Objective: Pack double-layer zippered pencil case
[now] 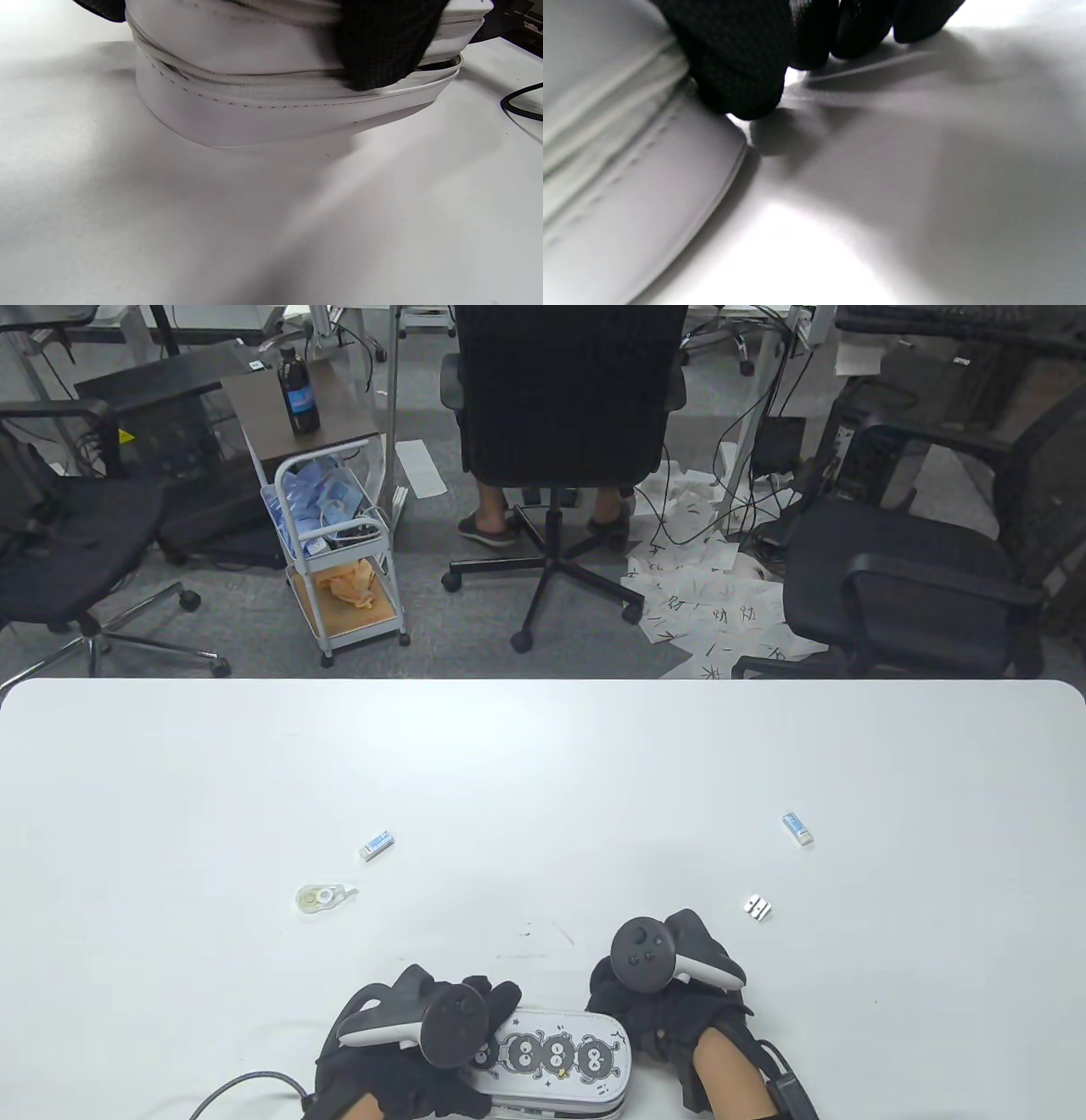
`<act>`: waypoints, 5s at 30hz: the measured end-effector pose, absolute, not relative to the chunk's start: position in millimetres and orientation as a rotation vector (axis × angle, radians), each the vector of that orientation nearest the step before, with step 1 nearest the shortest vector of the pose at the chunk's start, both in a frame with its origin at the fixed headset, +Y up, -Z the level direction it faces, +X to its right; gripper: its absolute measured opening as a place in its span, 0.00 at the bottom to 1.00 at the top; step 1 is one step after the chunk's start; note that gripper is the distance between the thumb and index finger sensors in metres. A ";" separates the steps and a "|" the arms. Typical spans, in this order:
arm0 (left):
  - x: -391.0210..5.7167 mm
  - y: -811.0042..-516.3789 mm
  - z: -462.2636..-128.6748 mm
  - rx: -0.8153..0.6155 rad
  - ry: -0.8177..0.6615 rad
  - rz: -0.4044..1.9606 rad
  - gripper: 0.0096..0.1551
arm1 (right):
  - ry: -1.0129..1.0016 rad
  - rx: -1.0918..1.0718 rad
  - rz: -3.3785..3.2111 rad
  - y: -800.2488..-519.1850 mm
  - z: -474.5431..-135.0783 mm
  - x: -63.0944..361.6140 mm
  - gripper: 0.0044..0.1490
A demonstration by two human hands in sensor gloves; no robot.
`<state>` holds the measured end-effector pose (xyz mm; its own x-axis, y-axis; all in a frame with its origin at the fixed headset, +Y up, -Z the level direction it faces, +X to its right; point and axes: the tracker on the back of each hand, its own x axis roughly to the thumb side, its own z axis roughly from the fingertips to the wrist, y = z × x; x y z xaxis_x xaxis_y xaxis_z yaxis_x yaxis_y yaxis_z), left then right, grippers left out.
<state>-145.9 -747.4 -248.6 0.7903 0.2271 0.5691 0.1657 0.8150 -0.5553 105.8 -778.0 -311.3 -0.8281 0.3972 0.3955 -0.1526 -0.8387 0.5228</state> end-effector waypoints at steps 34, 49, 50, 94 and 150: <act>-129.9 -720.6 -274.3 -0.628 -0.596 0.116 0.44 | 0.439 0.832 2.875 -755.8 -296.4 67.4 0.23; -80.8 -735.0 -282.2 -0.400 -0.833 -0.691 0.77 | 0.469 0.938 2.721 -761.5 -288.0 59.1 0.24; -80.5 -736.0 -280.3 -0.386 -0.848 -0.716 0.78 | 0.476 0.944 2.715 -762.3 -287.2 58.4 0.24; -122.7 -741.6 -316.7 -0.572 -0.476 -0.175 0.72 | -0.136 0.473 3.178 -728.7 -273.2 59.1 0.39; -112.5 -727.9 -306.4 -0.599 -0.584 -0.086 0.77 | -0.094 0.730 2.949 -722.8 -286.1 82.7 0.25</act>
